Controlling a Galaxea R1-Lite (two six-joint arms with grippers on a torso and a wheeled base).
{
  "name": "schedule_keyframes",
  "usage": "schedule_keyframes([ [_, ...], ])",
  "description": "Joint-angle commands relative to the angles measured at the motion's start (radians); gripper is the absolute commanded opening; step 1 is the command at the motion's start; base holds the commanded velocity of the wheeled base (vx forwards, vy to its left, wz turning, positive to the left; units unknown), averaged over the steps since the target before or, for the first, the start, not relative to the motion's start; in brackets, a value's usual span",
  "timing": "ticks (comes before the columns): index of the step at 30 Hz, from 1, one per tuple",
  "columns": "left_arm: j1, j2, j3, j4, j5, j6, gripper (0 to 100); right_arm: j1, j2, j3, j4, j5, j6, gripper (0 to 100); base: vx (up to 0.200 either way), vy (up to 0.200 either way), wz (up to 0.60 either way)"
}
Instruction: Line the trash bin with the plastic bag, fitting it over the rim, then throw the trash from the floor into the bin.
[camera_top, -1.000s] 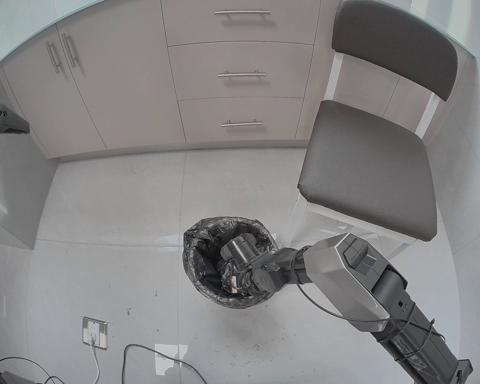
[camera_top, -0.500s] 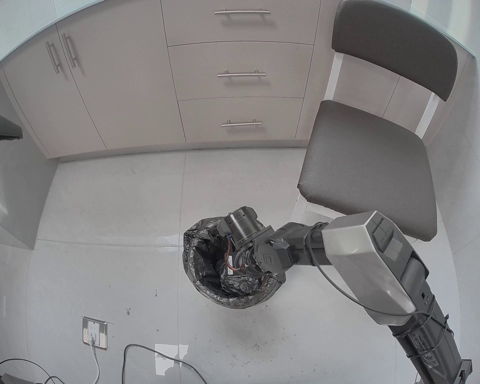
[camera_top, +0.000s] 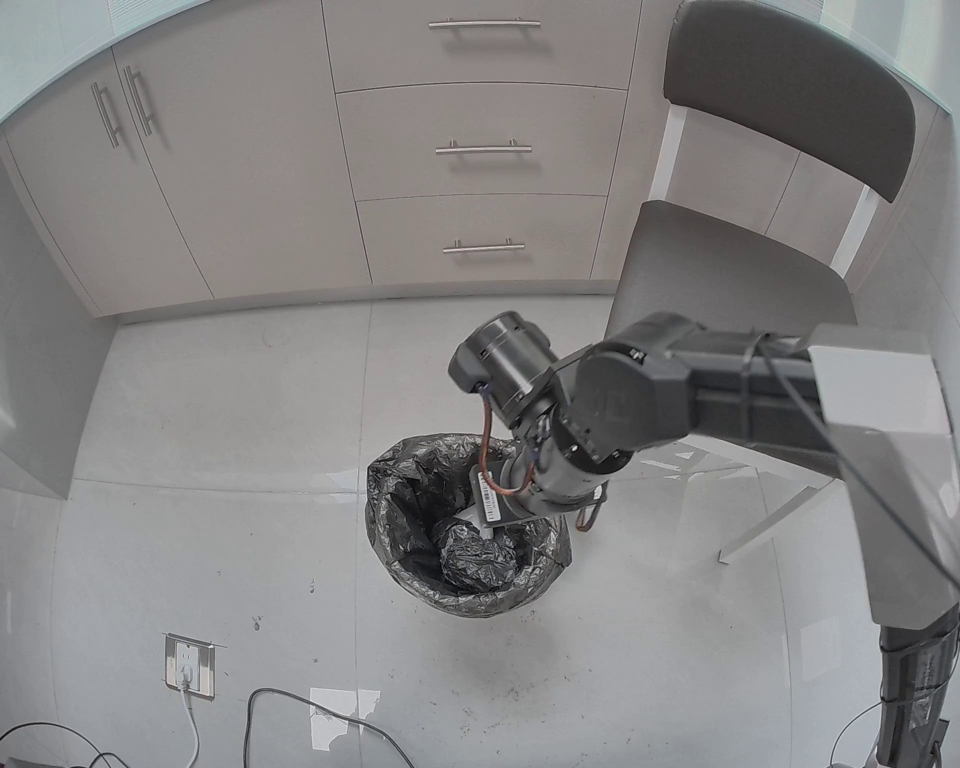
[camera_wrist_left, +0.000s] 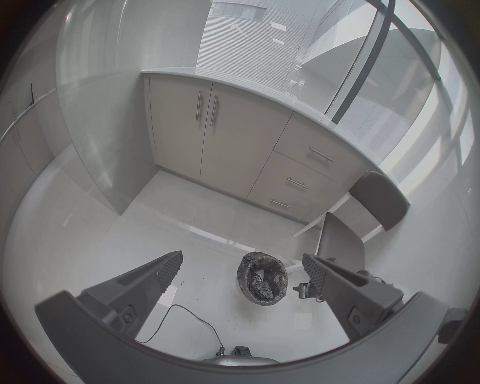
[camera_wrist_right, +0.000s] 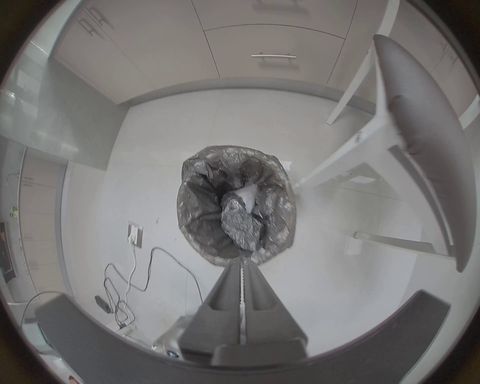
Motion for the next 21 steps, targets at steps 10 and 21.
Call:
schedule_keyframes([
  [10,-0.017,-0.295,0.079,0.008,0.028,0.095,100,-0.235,-0.537,0.000,0.246,-0.002,-0.035,0,0.000,0.000,0.00],
  [21,0.052,-0.579,0.286,0.000,0.103,0.377,100,-0.695,-1.141,0.161,0.302,0.007,-0.212,0,0.000,0.000,0.00],
])
